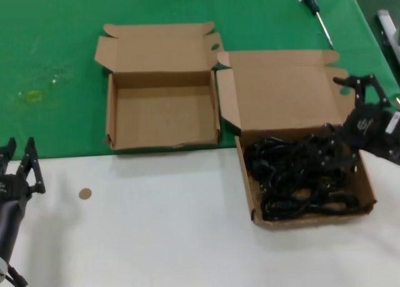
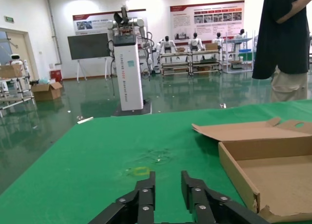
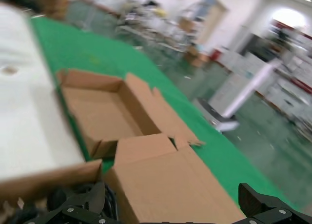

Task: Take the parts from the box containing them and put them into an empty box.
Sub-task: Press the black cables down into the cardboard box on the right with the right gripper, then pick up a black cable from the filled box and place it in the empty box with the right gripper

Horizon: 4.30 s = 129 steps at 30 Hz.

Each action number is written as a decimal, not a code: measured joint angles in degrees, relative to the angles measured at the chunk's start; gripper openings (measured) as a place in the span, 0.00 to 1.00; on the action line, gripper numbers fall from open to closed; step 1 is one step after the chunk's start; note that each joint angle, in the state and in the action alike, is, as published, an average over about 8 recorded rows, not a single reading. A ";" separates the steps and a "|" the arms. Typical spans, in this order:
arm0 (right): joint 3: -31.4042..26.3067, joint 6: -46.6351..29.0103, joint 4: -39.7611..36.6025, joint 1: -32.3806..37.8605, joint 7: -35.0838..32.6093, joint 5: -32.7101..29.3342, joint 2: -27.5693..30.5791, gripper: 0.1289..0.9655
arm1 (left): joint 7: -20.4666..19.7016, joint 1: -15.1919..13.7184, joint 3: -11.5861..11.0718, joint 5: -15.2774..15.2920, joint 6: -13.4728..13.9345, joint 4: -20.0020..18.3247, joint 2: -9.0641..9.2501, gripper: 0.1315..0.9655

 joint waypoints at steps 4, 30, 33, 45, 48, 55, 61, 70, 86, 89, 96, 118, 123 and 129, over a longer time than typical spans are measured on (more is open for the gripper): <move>-1.81 -8.41 -2.79 4.57 -5.09 0.02 3.82 1.00 | 0.00 0.00 0.00 0.00 0.00 0.00 0.00 0.16; -19.28 -29.47 -19.45 30.09 -31.34 -14.66 4.56 1.00 | 0.00 0.00 0.00 0.00 0.00 0.00 0.00 0.02; -19.93 -29.52 -19.15 30.10 -31.47 -15.08 4.08 1.00 | 0.00 0.00 0.00 0.00 0.00 0.00 0.00 0.02; -21.82 -28.88 -21.53 32.05 -32.90 -16.76 1.64 0.97 | 0.00 0.00 0.00 0.00 0.00 0.00 0.00 0.02; -22.36 -28.54 -22.86 32.86 -33.94 -17.48 1.02 0.92 | 0.00 0.00 0.00 0.00 0.00 0.00 0.00 0.02; -23.47 -28.32 -25.17 33.95 -35.57 -18.87 0.45 0.82 | 0.00 0.00 0.00 0.00 0.00 0.00 0.00 0.02; -23.98 -28.22 -26.91 34.71 -36.49 -19.47 0.00 0.67 | 0.00 0.00 0.00 0.00 0.00 0.00 0.00 0.02; -23.90 -27.91 -28.10 35.53 -36.85 -19.48 -0.42 0.51 | -0.01 0.00 0.00 0.00 0.00 0.00 0.00 0.02; -23.21 -27.75 -28.20 35.18 -36.35 -18.75 0.02 0.16 | -0.04 0.00 0.00 0.03 0.00 0.00 0.00 0.02; -23.03 -27.98 -27.28 35.16 -34.72 -18.74 0.71 0.14 | -0.03 0.00 0.00 0.03 0.00 0.00 0.00 0.02; -22.46 -29.21 -23.86 35.41 -28.57 -18.62 3.14 0.11 | -0.02 0.00 0.00 0.03 0.00 0.00 0.00 0.02; -20.46 -30.68 -10.89 35.42 -3.97 -14.05 3.25 0.10 | -0.02 0.00 0.00 0.02 0.00 0.00 0.00 0.02; -21.76 -27.49 -10.76 36.01 -3.04 -15.44 -0.86 0.10 | -0.02 0.00 0.00 0.02 0.00 0.00 0.00 0.02; -24.17 -23.09 -13.80 37.74 -4.19 -18.08 -7.28 0.10 | -0.02 0.00 0.00 0.02 0.00 0.00 0.00 0.02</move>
